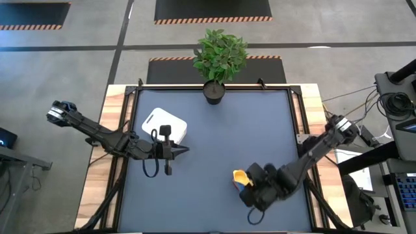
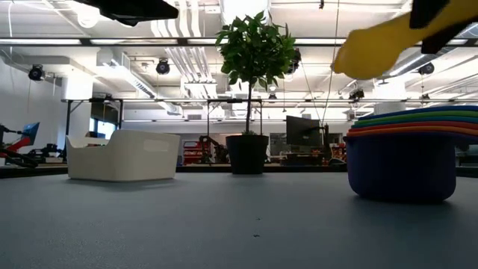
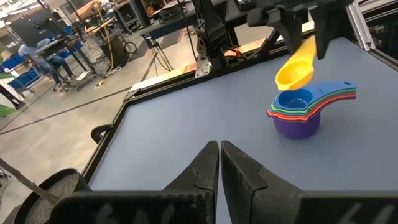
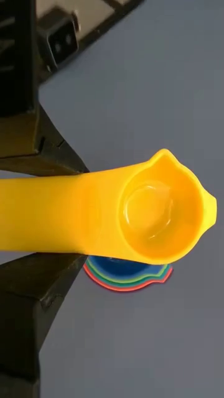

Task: Nest measuring cups in basket
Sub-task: Stack the yellow measuring cup on the blue measuring cup

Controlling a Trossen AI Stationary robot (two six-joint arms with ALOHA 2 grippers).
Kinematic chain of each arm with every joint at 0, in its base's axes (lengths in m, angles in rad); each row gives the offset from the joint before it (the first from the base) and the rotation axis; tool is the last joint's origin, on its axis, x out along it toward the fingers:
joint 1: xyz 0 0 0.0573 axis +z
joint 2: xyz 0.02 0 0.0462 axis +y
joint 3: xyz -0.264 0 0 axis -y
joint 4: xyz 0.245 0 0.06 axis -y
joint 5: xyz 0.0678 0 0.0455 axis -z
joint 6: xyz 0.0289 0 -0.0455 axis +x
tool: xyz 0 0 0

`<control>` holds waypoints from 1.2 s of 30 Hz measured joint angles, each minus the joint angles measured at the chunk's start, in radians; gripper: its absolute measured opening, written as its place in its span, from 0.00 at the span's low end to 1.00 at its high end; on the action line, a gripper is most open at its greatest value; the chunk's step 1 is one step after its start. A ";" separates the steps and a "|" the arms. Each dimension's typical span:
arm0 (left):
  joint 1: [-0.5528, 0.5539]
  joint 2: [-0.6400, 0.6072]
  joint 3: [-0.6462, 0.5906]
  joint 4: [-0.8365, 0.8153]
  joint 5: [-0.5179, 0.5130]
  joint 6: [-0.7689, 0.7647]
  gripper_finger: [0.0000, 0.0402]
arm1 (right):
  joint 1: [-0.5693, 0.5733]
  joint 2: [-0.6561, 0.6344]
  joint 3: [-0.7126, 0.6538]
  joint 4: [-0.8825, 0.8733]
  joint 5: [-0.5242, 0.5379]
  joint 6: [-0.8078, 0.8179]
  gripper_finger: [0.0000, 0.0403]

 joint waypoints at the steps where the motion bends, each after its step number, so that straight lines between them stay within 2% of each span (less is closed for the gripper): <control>1: 0.000 0.000 0.000 0.000 0.000 0.000 0.00 | 0.015 0.014 0.000 -0.001 0.033 0.004 0.40; 5: 0.000 0.000 0.000 0.000 0.000 0.000 0.00 | 0.056 0.059 0.000 -0.015 0.099 0.024 0.41; 14: 0.000 0.000 0.000 0.003 0.000 0.000 0.00 | 0.069 0.111 0.000 -0.061 0.094 0.033 0.41; 30: 0.000 0.000 0.000 0.004 0.000 0.000 0.00 | 0.067 0.138 -0.001 -0.054 -0.001 0.000 0.56; 36: 0.000 0.000 0.000 0.003 0.000 0.000 0.00 | 0.067 0.069 -0.001 -0.171 -0.059 0.018 0.54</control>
